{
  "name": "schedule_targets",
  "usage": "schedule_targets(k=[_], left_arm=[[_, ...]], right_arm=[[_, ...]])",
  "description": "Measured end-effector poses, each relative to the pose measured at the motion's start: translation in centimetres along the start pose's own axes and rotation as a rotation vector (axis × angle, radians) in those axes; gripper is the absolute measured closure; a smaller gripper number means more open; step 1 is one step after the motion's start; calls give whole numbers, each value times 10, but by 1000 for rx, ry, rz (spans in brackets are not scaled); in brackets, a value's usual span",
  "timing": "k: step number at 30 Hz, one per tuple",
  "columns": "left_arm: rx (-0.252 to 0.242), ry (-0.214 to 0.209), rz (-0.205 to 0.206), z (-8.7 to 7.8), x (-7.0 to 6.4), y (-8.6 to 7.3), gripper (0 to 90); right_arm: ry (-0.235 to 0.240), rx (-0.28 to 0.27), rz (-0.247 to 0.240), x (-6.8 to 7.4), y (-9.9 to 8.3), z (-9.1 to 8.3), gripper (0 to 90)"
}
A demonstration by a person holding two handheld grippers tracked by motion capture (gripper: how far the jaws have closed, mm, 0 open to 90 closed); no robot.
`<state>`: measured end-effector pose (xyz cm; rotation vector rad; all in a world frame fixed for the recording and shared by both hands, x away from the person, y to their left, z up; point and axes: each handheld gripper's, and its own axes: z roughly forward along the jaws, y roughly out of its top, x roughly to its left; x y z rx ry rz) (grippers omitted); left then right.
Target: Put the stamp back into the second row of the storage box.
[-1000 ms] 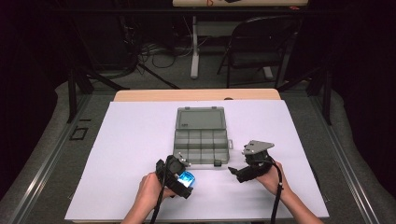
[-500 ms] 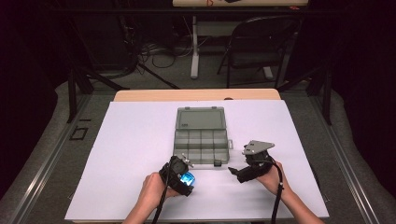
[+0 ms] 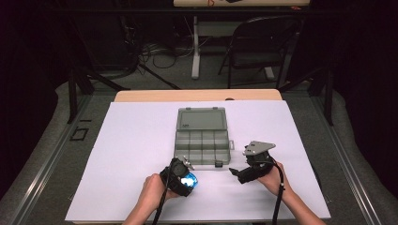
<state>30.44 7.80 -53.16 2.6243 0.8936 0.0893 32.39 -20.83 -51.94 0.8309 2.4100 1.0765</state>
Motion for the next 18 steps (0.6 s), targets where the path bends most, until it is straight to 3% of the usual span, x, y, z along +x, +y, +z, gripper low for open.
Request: schedule_targets(k=[18], left_arm=[[-14, 2, 38, 0, 2, -3, 411]], right_arm=[[-5, 9, 5, -3, -1, 1, 0]])
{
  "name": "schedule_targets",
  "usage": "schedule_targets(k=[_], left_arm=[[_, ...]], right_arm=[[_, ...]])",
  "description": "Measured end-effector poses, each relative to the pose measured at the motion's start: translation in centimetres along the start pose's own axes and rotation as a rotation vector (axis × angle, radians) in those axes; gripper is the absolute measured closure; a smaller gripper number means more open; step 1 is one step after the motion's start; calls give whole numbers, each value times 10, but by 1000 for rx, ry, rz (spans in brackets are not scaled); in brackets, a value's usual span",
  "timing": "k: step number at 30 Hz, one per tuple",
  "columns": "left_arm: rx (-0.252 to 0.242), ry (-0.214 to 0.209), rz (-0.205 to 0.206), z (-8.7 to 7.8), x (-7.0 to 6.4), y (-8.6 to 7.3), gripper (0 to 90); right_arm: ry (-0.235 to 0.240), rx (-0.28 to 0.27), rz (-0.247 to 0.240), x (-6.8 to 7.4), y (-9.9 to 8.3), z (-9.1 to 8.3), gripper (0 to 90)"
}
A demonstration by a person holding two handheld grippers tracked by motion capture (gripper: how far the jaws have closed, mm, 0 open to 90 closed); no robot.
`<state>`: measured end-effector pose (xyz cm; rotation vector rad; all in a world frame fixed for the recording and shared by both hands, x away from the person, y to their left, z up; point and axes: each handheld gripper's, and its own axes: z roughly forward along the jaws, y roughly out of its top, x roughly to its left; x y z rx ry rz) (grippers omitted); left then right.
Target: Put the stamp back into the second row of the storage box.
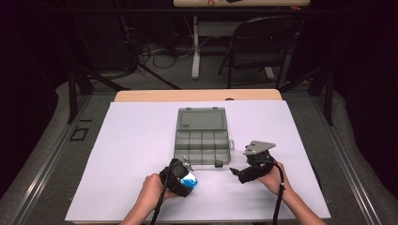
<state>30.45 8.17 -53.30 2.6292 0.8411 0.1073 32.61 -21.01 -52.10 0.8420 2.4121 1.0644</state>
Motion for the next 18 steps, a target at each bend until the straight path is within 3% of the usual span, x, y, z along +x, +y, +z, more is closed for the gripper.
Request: schedule_targets(k=[18], left_arm=[[-39, 6, 53, -13, -1, 0, 411]], right_arm=[[-3, -2, 7, -3, 0, -2, 0]])
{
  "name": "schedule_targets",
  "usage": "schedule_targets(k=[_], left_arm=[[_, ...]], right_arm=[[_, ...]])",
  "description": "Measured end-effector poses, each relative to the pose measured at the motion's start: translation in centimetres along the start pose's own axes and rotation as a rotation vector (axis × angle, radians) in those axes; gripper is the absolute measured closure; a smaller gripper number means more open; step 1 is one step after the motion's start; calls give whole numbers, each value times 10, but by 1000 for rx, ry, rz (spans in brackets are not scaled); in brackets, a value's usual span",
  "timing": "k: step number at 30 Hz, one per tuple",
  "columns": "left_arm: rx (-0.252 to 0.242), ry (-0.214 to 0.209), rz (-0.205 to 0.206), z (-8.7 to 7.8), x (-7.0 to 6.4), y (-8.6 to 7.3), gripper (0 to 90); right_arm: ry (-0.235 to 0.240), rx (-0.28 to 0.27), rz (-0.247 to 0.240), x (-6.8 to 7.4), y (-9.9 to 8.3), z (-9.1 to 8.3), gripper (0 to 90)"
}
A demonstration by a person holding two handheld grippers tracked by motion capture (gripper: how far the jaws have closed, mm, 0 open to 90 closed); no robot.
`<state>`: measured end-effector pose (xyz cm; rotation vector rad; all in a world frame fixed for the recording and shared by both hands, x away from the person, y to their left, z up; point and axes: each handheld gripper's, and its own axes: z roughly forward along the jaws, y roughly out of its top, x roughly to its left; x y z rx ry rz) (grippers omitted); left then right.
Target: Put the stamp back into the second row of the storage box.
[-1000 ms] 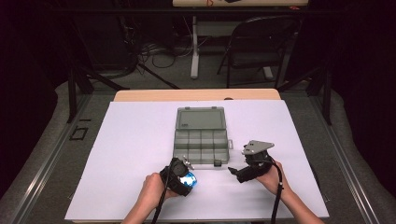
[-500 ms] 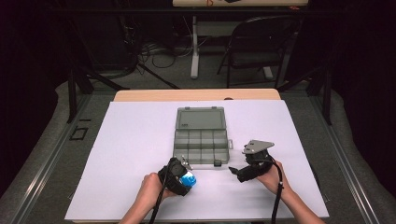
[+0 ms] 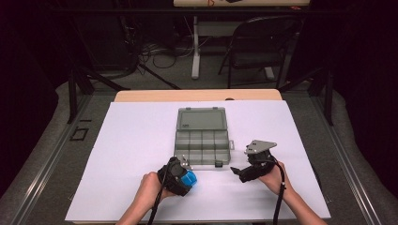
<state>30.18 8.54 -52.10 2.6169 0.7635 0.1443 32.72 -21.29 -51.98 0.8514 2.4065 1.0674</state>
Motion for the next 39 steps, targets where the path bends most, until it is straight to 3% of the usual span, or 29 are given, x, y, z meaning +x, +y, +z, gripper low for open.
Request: schedule_targets(k=[19, 39], left_arm=[[-21, 0, 39, -12, 4, -2, 411], [-51, 13, 132, -26, 6, 9, 411]], right_arm=[[-4, -4, 5, -2, 0, -1, 0], [-15, -8, 4, -5, -1, -2, 0]])
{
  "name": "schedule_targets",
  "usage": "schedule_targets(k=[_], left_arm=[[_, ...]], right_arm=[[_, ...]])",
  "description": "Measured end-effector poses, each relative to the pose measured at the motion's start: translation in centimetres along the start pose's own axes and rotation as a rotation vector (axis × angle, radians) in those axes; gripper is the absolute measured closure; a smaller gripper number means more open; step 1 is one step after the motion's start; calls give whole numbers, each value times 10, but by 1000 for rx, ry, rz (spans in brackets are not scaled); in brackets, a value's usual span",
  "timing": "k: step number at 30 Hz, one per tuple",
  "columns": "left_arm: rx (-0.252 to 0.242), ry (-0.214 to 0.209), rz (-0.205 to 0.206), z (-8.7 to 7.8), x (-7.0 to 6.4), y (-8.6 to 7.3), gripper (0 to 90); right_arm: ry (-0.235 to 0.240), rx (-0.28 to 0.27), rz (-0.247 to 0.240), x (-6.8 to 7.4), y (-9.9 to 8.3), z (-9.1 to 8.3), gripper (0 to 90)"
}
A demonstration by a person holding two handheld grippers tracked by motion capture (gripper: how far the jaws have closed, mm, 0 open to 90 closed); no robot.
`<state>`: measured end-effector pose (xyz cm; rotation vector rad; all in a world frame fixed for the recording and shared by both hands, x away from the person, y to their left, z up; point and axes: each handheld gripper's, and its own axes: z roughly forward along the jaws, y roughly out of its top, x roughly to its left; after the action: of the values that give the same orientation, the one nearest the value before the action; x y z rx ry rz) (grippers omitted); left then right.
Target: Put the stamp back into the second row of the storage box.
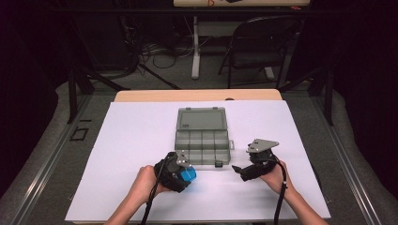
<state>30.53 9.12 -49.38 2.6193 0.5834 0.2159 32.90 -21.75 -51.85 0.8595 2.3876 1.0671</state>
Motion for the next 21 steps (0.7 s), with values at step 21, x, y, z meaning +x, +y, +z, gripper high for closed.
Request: schedule_targets(k=[21], left_arm=[[-35, 8, 49, -12, 14, 9, 411]], right_arm=[[-1, -5, 10, -2, 0, -1, 0]])
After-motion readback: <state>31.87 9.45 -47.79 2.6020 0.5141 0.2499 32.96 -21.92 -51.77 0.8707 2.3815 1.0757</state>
